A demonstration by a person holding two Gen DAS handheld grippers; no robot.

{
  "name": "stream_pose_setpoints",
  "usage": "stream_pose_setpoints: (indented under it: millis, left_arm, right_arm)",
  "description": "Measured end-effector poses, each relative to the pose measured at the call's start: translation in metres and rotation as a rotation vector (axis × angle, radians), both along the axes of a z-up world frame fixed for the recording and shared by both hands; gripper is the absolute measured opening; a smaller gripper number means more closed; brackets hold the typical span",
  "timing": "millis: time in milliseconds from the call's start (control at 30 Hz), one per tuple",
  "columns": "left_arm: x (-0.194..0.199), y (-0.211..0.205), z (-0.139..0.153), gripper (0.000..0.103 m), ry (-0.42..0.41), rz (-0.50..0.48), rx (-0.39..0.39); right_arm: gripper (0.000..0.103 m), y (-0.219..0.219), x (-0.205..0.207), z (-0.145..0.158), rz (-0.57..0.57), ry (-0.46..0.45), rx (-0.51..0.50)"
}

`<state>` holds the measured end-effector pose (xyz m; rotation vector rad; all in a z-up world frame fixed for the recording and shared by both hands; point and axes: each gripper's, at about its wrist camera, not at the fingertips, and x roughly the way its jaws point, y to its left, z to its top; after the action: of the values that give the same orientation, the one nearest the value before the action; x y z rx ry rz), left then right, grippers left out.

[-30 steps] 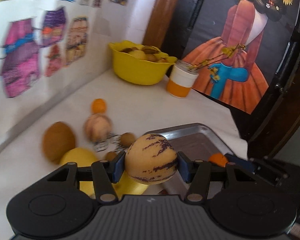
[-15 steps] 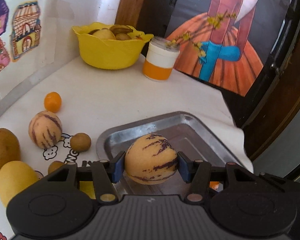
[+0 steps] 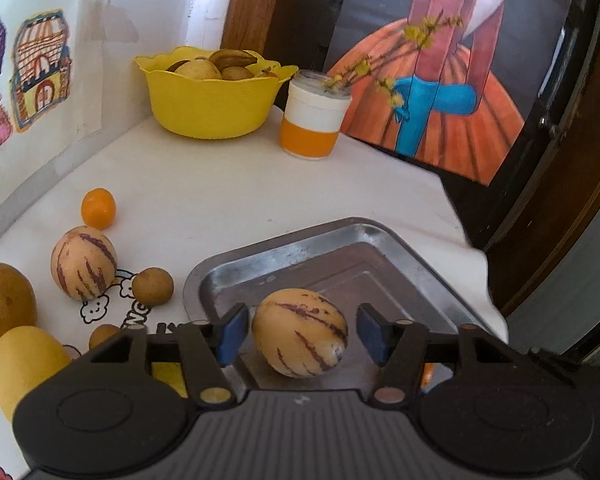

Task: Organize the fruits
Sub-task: 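Carry both fruits over the metal tray and open both tools to release them, then lift both open tools away from the tray toward the remaining fruits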

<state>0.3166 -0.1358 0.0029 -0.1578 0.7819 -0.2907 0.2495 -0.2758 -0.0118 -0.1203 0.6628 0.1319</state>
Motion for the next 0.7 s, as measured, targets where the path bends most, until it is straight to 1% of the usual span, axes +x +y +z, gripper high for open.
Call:
stream_pose_setpoints:
  millis: [33,67,133,167,200,233,267,333,400,500,700]
  left_arm:
    - [-0.001,0.002,0.002,0.070,-0.003,0.005,-0.009]
    - [-0.003,0.003,0.004,0.070,-0.006,0.007,-0.015]
    - [-0.009,0.007,0.009,0.072,-0.020,0.009,-0.027]
    - [-0.012,0.009,0.012,0.077,-0.030,0.012,-0.031]
    - [-0.016,0.011,0.015,0.081,-0.044,0.017,-0.033]
    - [-0.021,0.014,0.019,0.083,-0.062,0.022,-0.034]
    - [-0.027,0.016,0.023,0.087,-0.082,0.027,-0.036]
    - [-0.037,0.022,0.032,0.094,-0.118,0.038,-0.040]
    - [-0.048,0.030,0.040,0.102,-0.152,0.059,-0.040]
    - [-0.066,0.041,0.050,0.102,-0.191,0.086,-0.041]
    - [-0.101,0.067,0.061,0.102,-0.215,0.135,-0.049]
  right_arm:
    - [0.063,0.000,-0.004,0.003,-0.005,-0.011,0.001]
    - [0.066,0.000,-0.006,0.005,-0.009,-0.022,0.002]
    - [0.078,0.000,-0.014,0.011,-0.017,-0.048,0.006]
    - [0.080,0.001,-0.018,0.014,-0.021,-0.062,0.006]
    - [0.084,0.002,-0.022,0.017,-0.025,-0.075,0.006]
    - [0.088,0.002,-0.027,0.021,-0.030,-0.089,0.007]
    - [0.090,0.003,-0.032,0.025,-0.035,-0.104,0.009]
    - [0.100,0.005,-0.043,0.033,-0.043,-0.135,0.017]
    - [0.102,0.007,-0.054,0.041,-0.055,-0.171,0.022]
    - [0.102,0.013,-0.070,0.051,-0.070,-0.215,0.027]
    - [0.102,0.027,-0.103,0.063,-0.070,-0.256,0.032]
